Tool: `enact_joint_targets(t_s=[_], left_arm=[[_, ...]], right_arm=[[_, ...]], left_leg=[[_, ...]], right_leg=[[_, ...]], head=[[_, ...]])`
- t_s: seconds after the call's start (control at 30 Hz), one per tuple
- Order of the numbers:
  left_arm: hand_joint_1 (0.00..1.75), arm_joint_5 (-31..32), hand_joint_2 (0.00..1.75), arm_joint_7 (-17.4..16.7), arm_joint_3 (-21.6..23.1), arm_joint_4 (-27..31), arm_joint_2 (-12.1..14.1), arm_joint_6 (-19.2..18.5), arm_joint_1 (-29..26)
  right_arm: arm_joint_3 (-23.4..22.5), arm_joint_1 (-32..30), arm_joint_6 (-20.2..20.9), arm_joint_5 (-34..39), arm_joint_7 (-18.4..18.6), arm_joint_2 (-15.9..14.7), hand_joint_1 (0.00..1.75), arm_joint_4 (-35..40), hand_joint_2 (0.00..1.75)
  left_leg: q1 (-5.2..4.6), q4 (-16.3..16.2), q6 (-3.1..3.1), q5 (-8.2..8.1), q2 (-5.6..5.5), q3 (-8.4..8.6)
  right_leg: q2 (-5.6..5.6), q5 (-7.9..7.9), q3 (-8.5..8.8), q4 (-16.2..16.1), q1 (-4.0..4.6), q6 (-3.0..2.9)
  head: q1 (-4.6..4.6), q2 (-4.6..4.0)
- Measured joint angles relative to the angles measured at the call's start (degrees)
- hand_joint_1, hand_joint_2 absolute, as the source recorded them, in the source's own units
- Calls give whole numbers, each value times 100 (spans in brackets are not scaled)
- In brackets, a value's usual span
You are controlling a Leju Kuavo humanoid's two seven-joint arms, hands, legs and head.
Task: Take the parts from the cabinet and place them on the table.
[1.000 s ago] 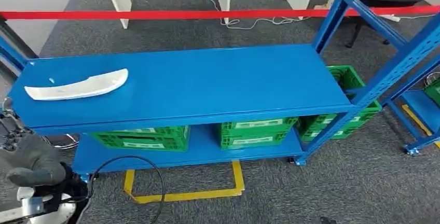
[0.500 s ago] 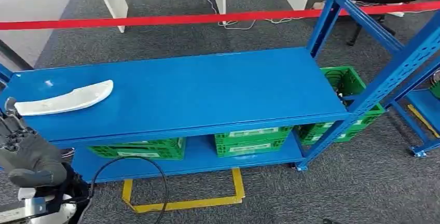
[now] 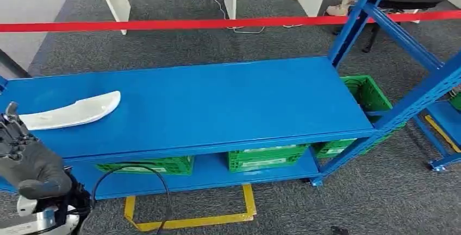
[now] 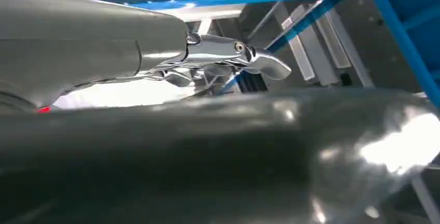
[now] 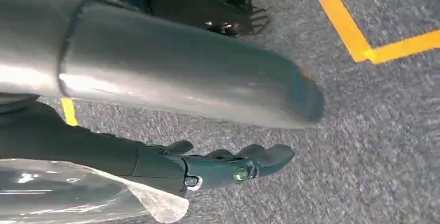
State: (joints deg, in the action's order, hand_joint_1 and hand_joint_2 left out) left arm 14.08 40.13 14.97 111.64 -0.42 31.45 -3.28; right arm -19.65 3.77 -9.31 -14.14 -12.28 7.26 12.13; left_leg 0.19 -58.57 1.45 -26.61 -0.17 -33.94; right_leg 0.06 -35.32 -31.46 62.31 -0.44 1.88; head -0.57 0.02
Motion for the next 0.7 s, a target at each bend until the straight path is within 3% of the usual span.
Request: enact_joint_targets(t_s=[0.07, 0.1, 0.13, 0.17, 0.23, 0.27, 0.3, 0.33, 0.4, 0.47, 0.5, 0.57, 0.6, 0.63, 0.67, 0.7], left_arm=[[0, 0, 0, -22, 22, -68, 33, -219, 124], [0, -2, 0, -50, 26, -107, 53, -326, 178], [0, -2, 0, -81, 31, -157, 74, -406, 211], [0, -2, 0, -100, 35, -186, 87, -439, 233], [0, -4, 0, -111, 35, -221, 105, -474, 303], [0, 0, 0, -133, 39, -242, 126, -550, 343], [0, -7, 0, -254, 52, -311, 155, -779, 419], [0, -37, 175, -372, 66, -383, 208, -1035, 504], [0, -98, 175, -588, 98, -642, 312, -1718, 769], [0, -105, 175, -671, 109, -875, 398, -2120, 996], [0, -101, 175, -675, 109, -999, 435, -2201, 1125], [0, 22, 175, -745, 120, -1279, 474, -2315, 1307], [0, 158, 175, -820, 127, -1417, 520, -2365, 1359], [0, 326, 175, -914, 138, -1541, 575, -2389, 1424], [0, 514, 175, -1021, 153, -1688, 629, -2415, 1534], [0, 683, 175, -1128, 170, -1885, 695, -2435, 1659]], right_arm=[[15, 22, 48, -28, 46, 0, 0, 0, 0], [17, 20, 70, -48, 59, 0, 0, 0, 0], [17, 18, 87, -61, 72, 0, 0, 0, 0], [20, 19, 94, -63, 76, 0, 0, 0, 0], [20, 28, 94, -66, 76, 0, 0, 0, 0], [20, 28, 105, -79, 76, 0, 0, 0, 0], [22, 33, 144, -101, 83, 0, 0, 0, 0], [26, 54, 190, -122, 98, 0, 0, 0, 0], [35, 64, 277, -190, 177, -2, 0, 0, 0], [50, 107, 330, -236, 229, -4, 0, 2, 0], [63, 127, 350, -256, 249, -4, 0, 2, 0], [81, 139, 398, -284, 282, -2, 0, 2, 0], [96, 138, 400, -304, 299, -2, 0, 2, 0], [112, 132, 400, -321, 319, -4, 0, 2, 0], [118, 129, 400, -343, 341, -4, 0, 2, 0], [122, 132, 393, -376, 358, -4, 0, 2, 0]], left_leg=[[-3, -2, 37, -26, 2, 8], [-4, -4, 47, -39, 1, 14], [-4, -4, 45, -58, -5, 37], [-3, -4, 38, -83, -11, 70], [-4, -5, 9, -151, -14, 172], [-4, -4, -14, -185, -14, 196], [-50, -48, -51, -207, -22, 187], [-41, -47, -70, -192, -29, 163], [-25, -9, -112, -173, -28, 169], [-24, -102, -192, -288, -22, 152], [-17, -364, -223, -446, -17, 37], [21, -1226, -274, -813, -16, -374], [28, -1599, -294, -908, -16, -570], [38, -1688, -299, -867, -15, -637], [50, -1554, -305, -691, -13, -602], [59, -1176, -300, -410, -12, -450]], right_leg=[[0, -388, -521, 921, -15, 34], [-1, -447, -756, 1271, -15, 45], [0, -334, -857, 1327, -15, 50], [-1, -98, -821, 1133, -16, 45], [-1, 575, -468, 170, -15, 9], [-3, 752, -344, -221, -11, -21], [5, 722, -229, -299, 13, -47], [-7, 701, -231, -324, 14, -71], [5, 697, -243, -324, 34, -107], [6, 745, -198, -405, -24, -184], [3, 741, -190, -409, -28, -221], [0, 732, -180, -409, -26, -239], [2, 729, -179, -407, -26, -243], [3, 727, -173, -407, -27, -243], [4, 724, -164, -406, -26, -243], [5, 721, -150, -405, -26, -242]], head=[[11, 0], [4, 0], [4, 0], [5, 0], [4, 0], [2, 0], [9, 0], [18, 0], [7, 0], [22, 0], [72, 0], [64, 0], [70, 0], [72, 0], [68, 0], [66, 0]])
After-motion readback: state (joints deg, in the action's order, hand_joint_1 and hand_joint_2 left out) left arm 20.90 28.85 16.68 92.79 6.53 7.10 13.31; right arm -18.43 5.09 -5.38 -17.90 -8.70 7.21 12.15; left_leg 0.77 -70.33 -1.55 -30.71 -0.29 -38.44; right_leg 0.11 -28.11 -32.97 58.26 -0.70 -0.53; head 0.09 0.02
